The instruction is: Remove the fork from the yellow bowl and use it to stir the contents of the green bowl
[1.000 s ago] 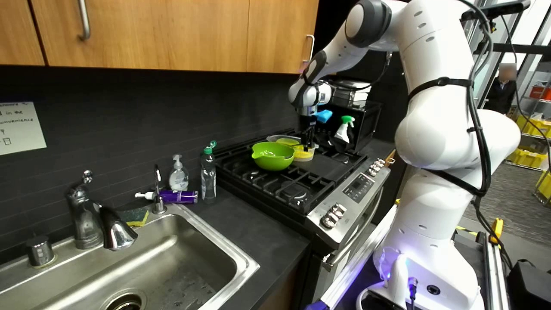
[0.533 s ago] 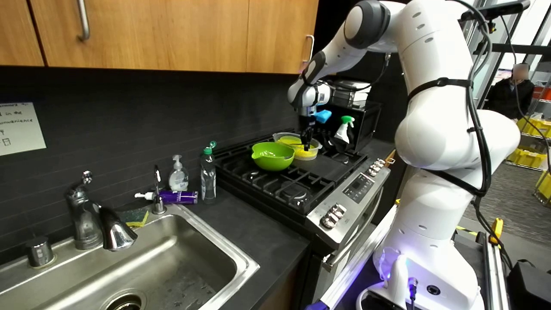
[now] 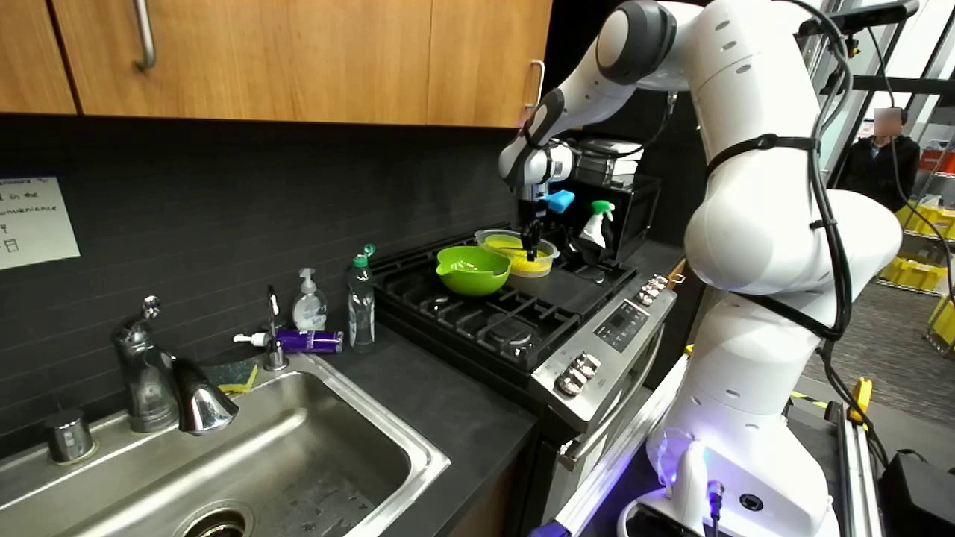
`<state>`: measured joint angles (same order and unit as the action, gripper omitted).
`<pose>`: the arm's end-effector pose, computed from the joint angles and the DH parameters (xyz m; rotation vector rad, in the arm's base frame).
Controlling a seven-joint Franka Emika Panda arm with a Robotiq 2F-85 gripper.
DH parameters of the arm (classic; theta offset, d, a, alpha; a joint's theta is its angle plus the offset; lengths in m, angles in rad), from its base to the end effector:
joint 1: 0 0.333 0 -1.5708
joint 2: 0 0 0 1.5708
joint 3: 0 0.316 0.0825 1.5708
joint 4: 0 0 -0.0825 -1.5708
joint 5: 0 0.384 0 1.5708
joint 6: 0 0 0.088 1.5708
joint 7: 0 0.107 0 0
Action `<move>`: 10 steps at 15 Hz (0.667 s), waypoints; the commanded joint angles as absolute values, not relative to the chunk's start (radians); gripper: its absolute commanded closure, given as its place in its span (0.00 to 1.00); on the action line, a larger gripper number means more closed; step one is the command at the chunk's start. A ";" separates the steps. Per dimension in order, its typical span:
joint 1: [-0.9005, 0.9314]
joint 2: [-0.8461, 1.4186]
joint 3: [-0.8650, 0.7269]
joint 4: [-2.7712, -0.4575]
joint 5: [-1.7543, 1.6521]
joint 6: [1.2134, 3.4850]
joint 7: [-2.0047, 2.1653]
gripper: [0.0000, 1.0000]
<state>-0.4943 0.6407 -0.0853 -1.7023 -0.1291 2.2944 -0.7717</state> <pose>0.5627 -0.3651 0.2186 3.0180 0.4495 -0.1966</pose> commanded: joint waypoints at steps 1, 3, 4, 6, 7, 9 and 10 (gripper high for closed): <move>-0.482 0.632 -0.111 -1.694 -0.108 2.297 -0.764 0.95; -0.482 0.596 -0.120 -1.736 -0.104 2.316 -0.732 0.95; -0.480 0.577 -0.125 -1.756 -0.104 2.324 -0.710 0.95; -0.472 0.534 -0.137 -1.809 -0.108 2.351 -0.656 0.95; -0.465 0.521 -0.145 -1.826 -0.114 2.356 -0.630 0.95; -0.456 0.492 -0.157 -1.864 -0.120 2.373 -0.583 0.95; -0.453 0.477 -0.167 -1.875 -0.123 2.378 -0.556 0.95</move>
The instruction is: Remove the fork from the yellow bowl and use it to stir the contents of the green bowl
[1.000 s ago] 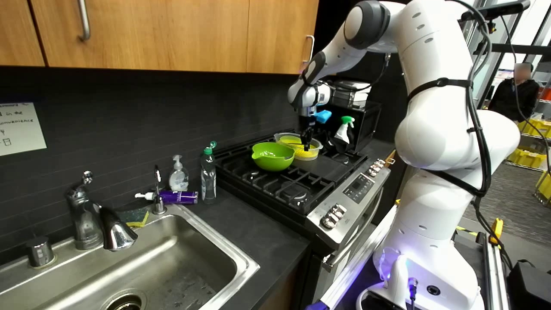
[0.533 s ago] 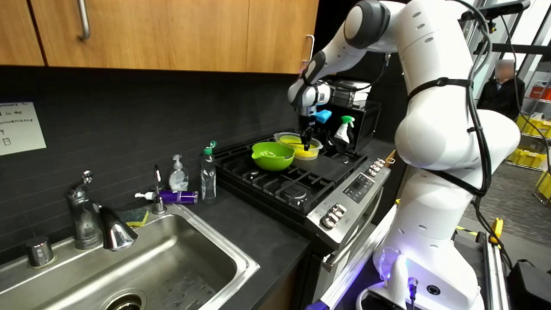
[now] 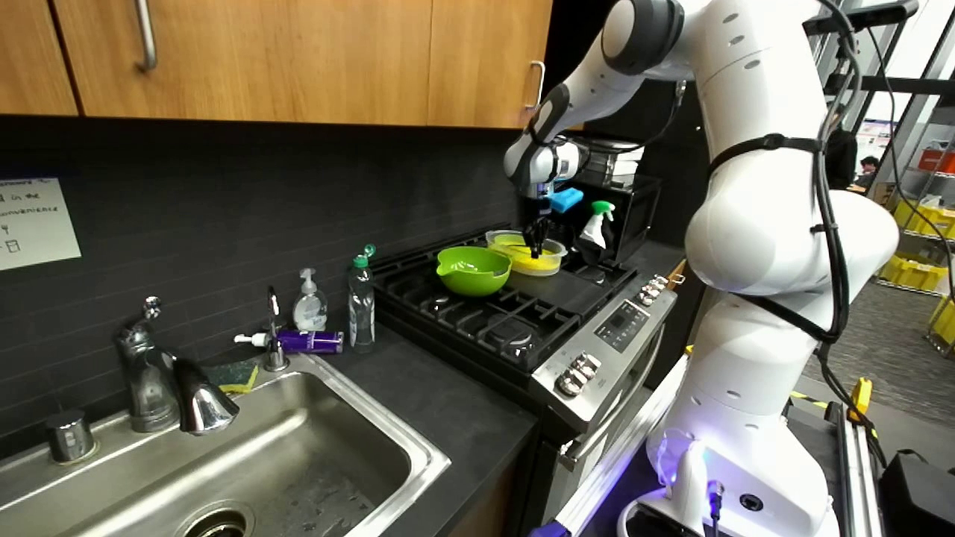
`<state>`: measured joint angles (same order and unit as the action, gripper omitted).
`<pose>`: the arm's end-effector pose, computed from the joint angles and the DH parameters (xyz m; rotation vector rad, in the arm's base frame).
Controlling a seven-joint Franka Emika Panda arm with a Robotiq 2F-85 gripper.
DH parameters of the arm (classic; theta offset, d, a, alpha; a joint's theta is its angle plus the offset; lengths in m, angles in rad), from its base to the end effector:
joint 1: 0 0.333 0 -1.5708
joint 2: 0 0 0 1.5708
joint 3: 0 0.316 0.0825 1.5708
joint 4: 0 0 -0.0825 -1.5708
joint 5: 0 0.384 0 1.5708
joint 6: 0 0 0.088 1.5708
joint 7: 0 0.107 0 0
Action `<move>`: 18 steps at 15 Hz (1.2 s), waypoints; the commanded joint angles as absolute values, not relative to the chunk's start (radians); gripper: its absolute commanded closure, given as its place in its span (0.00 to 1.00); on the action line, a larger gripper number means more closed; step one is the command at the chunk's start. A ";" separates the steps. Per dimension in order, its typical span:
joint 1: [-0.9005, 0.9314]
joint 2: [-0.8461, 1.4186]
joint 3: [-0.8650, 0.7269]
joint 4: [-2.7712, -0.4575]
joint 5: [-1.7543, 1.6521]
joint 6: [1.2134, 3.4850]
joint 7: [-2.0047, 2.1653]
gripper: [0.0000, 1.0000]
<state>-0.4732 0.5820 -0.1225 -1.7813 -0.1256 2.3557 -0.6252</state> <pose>0.5478 -0.3657 0.2311 3.0066 0.2086 -0.1418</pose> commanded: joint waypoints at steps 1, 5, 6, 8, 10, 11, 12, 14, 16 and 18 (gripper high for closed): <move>-0.450 0.458 -0.177 -1.888 -0.128 2.380 -0.536 0.95; -0.441 0.403 -0.206 -1.924 -0.141 2.384 -0.473 0.95; -0.438 0.394 -0.211 -1.931 -0.142 2.383 -0.461 0.95; -0.432 0.385 -0.220 -1.936 -0.145 2.377 -0.441 0.95; -0.425 0.384 -0.223 -1.932 -0.147 2.360 -0.433 0.95; -0.422 0.381 -0.224 -1.935 -0.147 2.358 -0.429 0.95; -0.421 0.377 -0.224 -1.941 -0.146 2.361 -0.425 0.95; -0.420 0.361 -0.224 -1.961 -0.139 2.360 -0.419 0.95; -0.411 0.335 -0.223 -1.993 -0.136 2.341 -0.406 0.95; -0.393 0.296 -0.230 -2.039 -0.139 2.293 -0.360 0.95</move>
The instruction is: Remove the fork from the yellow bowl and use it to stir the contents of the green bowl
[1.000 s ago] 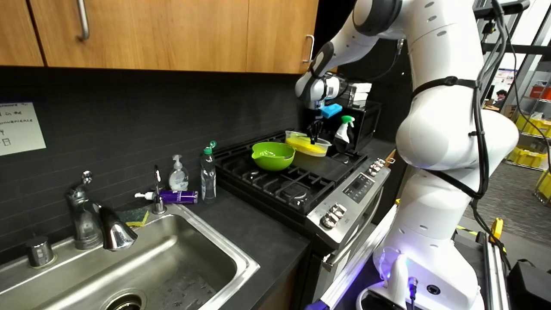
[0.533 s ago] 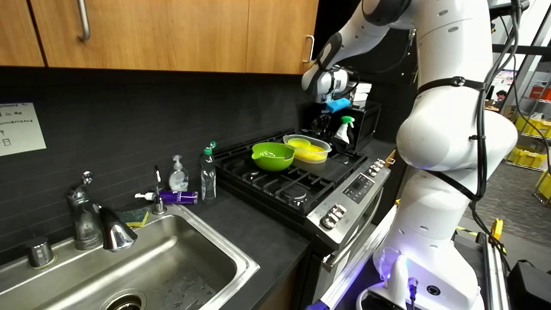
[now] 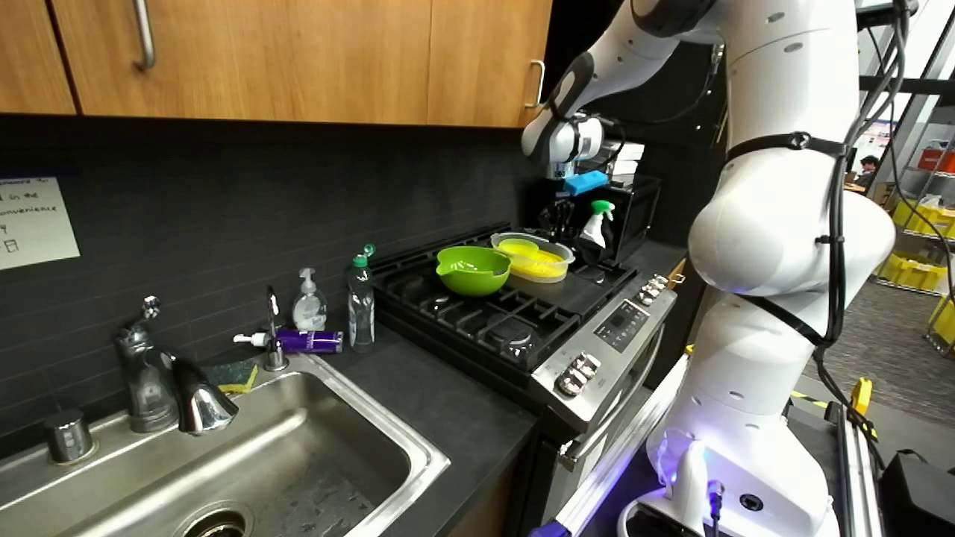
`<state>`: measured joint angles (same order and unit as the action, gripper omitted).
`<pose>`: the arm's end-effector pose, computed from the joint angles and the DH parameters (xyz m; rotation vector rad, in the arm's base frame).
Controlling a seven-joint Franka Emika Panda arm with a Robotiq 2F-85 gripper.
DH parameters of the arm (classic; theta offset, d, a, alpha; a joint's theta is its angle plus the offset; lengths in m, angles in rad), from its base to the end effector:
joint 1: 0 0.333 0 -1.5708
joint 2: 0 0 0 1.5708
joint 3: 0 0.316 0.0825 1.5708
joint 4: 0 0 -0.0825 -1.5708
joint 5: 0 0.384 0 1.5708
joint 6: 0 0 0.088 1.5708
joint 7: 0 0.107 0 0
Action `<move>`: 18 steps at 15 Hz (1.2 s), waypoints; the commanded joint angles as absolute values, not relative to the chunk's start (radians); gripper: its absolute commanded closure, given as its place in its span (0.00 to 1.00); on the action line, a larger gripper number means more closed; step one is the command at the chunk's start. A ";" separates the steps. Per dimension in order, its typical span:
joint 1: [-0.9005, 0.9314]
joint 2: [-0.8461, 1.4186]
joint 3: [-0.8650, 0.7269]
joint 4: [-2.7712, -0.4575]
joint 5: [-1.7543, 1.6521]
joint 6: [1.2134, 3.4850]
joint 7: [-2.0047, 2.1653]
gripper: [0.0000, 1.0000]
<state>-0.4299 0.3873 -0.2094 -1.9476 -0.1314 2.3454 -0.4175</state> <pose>0.4996 -0.3667 0.2874 2.9772 -0.1709 -0.1100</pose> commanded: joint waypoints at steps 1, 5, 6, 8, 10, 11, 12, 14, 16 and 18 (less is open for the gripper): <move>-0.385 0.275 -0.232 -2.064 -0.136 2.271 -0.331 0.95; -0.370 0.173 -0.219 -2.159 -0.043 2.159 -0.272 0.95; -0.368 0.146 -0.218 -2.182 -0.010 2.138 -0.273 0.95; -0.368 0.091 -0.221 -2.220 0.070 2.109 -0.300 0.95; -0.373 0.054 -0.234 -2.247 0.135 2.095 -0.343 0.95; -0.376 0.041 -0.243 -2.256 0.156 2.086 -0.368 0.95; -0.382 0.033 -0.256 -2.261 0.174 2.072 -0.404 0.95; -0.395 0.035 -0.286 -2.260 0.208 2.039 -0.486 0.95; -0.406 0.062 -0.312 -2.241 0.245 1.992 -0.556 0.95; -0.422 0.103 -0.331 -2.207 0.308 1.912 -0.617 0.95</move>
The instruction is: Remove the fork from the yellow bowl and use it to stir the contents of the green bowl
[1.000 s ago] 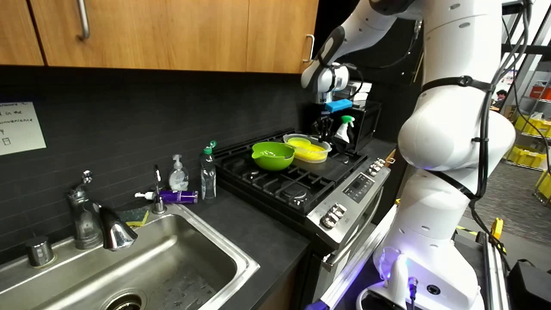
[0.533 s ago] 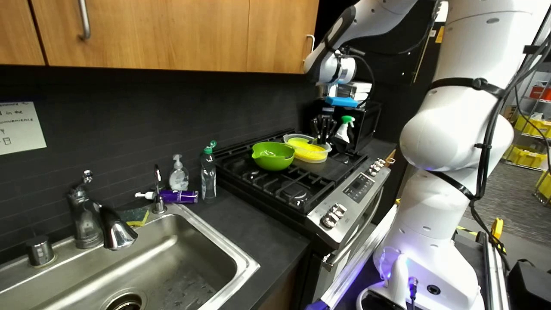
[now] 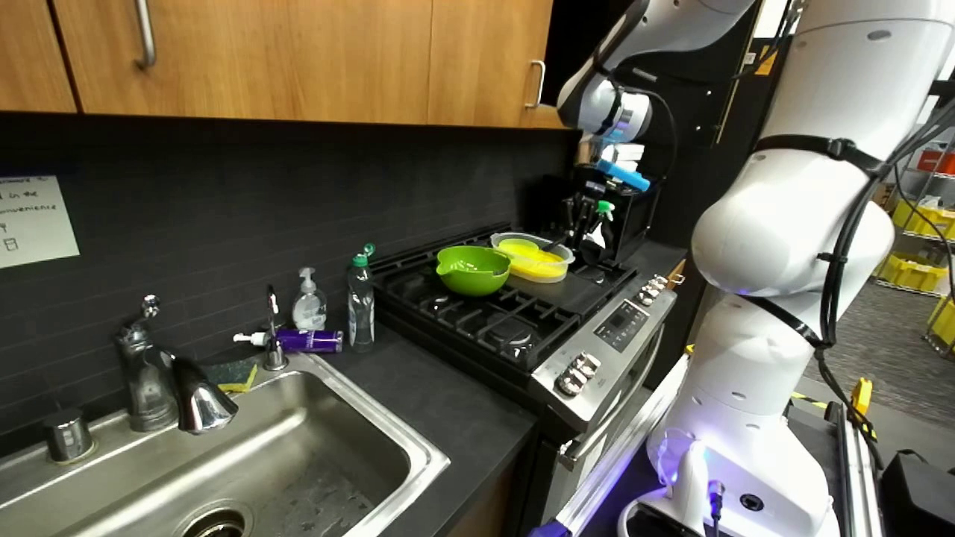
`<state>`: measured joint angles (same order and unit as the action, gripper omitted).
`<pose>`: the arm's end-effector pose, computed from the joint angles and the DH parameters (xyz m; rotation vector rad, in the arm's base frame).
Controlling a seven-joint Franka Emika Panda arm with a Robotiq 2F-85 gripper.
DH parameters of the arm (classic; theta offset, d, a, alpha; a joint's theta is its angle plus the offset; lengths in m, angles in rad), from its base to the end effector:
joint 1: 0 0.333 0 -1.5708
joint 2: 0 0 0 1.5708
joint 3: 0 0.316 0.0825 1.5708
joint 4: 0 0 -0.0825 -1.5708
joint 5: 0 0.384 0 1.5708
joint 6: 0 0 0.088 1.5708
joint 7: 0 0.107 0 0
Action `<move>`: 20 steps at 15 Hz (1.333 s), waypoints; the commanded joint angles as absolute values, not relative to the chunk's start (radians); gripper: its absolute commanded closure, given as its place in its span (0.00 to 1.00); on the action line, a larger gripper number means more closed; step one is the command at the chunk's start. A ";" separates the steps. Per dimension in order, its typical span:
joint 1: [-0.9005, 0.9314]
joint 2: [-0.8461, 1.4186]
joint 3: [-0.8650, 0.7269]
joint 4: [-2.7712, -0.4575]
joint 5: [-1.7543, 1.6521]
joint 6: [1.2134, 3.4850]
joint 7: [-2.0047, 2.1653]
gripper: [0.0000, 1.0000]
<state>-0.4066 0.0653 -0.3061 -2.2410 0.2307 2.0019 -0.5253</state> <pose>0.3844 -0.3138 0.3204 -2.7842 0.4468 0.2027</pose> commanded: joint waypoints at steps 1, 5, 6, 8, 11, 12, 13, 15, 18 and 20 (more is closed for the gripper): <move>-0.430 0.121 -0.337 -2.195 0.338 1.875 -0.646 0.95; -0.468 0.222 -0.339 -2.105 0.455 1.676 -0.767 0.95; -0.475 0.244 -0.335 -2.077 0.463 1.630 -0.777 0.95; -0.483 0.283 -0.325 -2.024 0.473 1.555 -0.781 0.95; -0.494 0.350 -0.307 -1.931 0.477 1.434 -0.797 0.95; -0.499 0.372 -0.300 -1.899 0.484 1.396 -0.803 0.95; -0.504 0.388 -0.294 -1.871 0.485 1.362 -0.807 0.95; -0.514 0.426 -0.280 -1.813 0.494 1.301 -0.804 0.95; -0.539 0.493 -0.262 -1.715 0.529 1.202 -0.797 0.95; -0.558 0.541 -0.248 -1.648 0.556 1.133 -0.790 0.95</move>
<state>-0.5194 0.4596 -0.2721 -1.7659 0.5171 1.2414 -0.7890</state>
